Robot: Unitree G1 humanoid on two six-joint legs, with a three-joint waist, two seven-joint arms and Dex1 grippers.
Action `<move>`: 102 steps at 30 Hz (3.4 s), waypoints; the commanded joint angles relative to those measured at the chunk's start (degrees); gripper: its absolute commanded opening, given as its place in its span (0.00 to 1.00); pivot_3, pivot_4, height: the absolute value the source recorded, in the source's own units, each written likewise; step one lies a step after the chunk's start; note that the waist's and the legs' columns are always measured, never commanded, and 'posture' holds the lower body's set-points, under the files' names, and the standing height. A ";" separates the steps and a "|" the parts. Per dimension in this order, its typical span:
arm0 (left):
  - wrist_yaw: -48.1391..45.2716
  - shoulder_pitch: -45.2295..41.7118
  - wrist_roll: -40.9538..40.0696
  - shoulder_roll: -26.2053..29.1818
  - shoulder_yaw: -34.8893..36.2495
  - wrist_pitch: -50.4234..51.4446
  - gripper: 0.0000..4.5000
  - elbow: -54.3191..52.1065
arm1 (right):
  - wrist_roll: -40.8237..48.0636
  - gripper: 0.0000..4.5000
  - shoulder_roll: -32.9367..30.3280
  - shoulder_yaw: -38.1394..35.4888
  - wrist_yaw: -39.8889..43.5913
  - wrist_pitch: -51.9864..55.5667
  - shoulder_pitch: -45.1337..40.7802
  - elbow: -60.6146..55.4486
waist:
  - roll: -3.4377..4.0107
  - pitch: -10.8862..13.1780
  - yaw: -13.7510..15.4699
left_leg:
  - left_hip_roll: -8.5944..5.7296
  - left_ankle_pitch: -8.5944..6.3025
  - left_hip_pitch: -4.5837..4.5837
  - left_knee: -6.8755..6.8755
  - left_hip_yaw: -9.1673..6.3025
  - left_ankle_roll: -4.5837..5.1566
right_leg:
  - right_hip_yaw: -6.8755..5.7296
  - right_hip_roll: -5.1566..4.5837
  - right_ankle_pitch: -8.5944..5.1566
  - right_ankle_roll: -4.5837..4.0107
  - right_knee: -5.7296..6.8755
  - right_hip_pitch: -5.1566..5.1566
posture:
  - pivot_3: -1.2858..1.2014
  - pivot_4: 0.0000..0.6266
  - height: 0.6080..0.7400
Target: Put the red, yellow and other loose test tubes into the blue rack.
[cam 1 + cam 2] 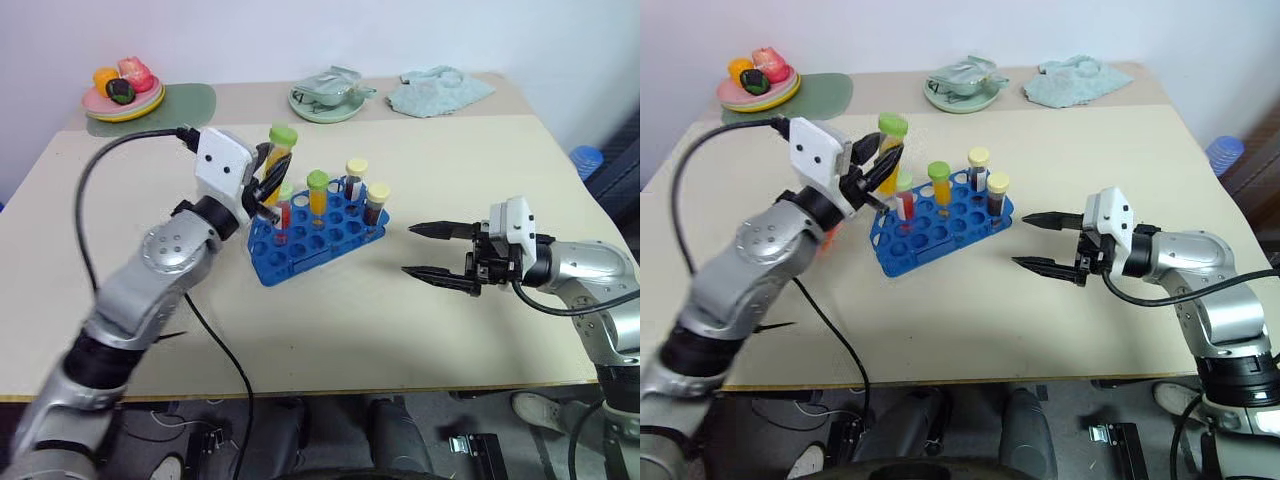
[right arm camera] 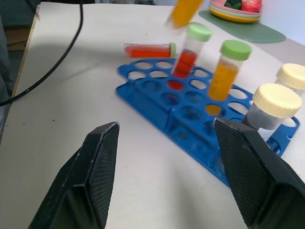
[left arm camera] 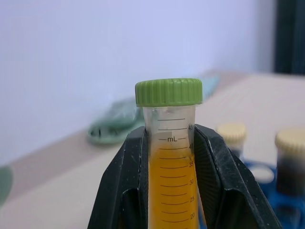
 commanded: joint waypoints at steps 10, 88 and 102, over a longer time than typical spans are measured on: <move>-13.36 1.30 7.97 -12.14 1.10 -9.12 0.17 8.53 | 2.85 0.72 -4.59 -7.33 -2.34 5.01 4.30 -8.42 | 0.00 0.00 -0.07 | 0.05 0.00 0.01 0.08 0.01 0.01 | 0.00 0.06 0.05 0.09 0.12 -0.01 | 0.52 0.24 1.00; -17.56 -39.45 17.84 2.64 3.86 61.77 0.82 64.24 | 2.99 0.72 7.31 3.64 -0.58 1.15 -11.14 -4.36 | -0.21 0.06 -2.07 | 0.42 0.01 0.00 0.02 -0.08 -0.31 | -0.05 0.52 0.17 0.02 0.26 -0.23 | 0.52 0.24 1.00; -14.63 -40.52 19.30 1.93 9.05 60.20 0.20 65.10 | 2.39 0.72 7.50 4.22 -0.37 -0.02 -11.35 -3.08 | -0.21 0.06 -3.03 | 0.42 0.01 0.00 0.03 -0.08 -0.32 | -0.05 0.52 0.17 0.02 0.30 -0.24 | 0.52 0.24 1.00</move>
